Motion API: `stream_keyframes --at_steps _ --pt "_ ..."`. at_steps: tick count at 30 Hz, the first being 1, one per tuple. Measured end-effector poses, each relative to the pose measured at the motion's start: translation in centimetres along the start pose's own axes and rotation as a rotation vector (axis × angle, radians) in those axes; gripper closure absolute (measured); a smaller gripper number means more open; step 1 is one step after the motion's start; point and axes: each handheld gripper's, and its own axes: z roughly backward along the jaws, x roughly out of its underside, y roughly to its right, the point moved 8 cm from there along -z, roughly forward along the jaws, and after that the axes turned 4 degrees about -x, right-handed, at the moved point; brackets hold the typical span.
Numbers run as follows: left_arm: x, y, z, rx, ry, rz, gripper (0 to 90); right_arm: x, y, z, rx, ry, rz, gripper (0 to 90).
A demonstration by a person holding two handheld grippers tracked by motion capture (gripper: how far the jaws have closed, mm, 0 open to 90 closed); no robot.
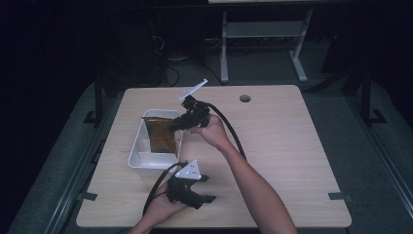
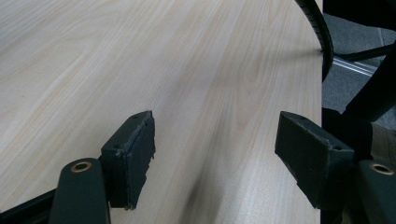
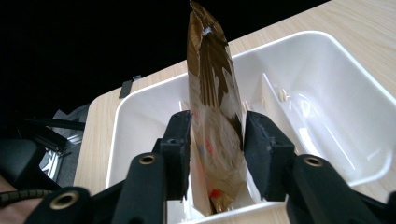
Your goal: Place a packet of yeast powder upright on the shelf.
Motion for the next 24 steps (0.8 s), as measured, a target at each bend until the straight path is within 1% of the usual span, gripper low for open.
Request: stream_keyframes --at_steps 4,9,12,15,17,19,22,24 --pt "0.0 0.0 0.0 0.0 0.001 0.003 28.0 0.3 0.0 0.7 0.008 0.008 -0.005 57.2" --pt "0.0 0.1 0.0 0.004 -0.003 -0.004 27.8 0.8 0.0 1.7 0.01 0.02 -0.01 54.3" --pt "0.0 0.0 -0.1 0.004 -0.004 -0.006 27.8 1.2 0.0 2.7 0.02 0.026 -0.01 52.7" --pt "0.0 0.0 -0.1 0.004 -0.002 -0.005 27.8 1.7 0.1 3.7 0.023 0.039 -0.023 50.3" --pt "0.0 0.0 -0.1 0.003 0.003 0.003 27.8 2.0 0.2 4.2 0.026 0.048 -0.031 49.0" --pt "0.0 0.0 -0.1 0.005 -0.001 -0.002 27.8 2.3 0.2 4.8 0.027 0.057 -0.034 48.6" --pt "0.0 0.0 -0.1 0.002 -0.005 -0.006 27.8 2.7 0.1 5.5 0.029 0.069 -0.042 46.7" --pt "-0.1 0.0 -0.1 0.0 0.002 0.0 27.8 3.1 0.1 5.9 0.035 0.068 -0.041 46.3"
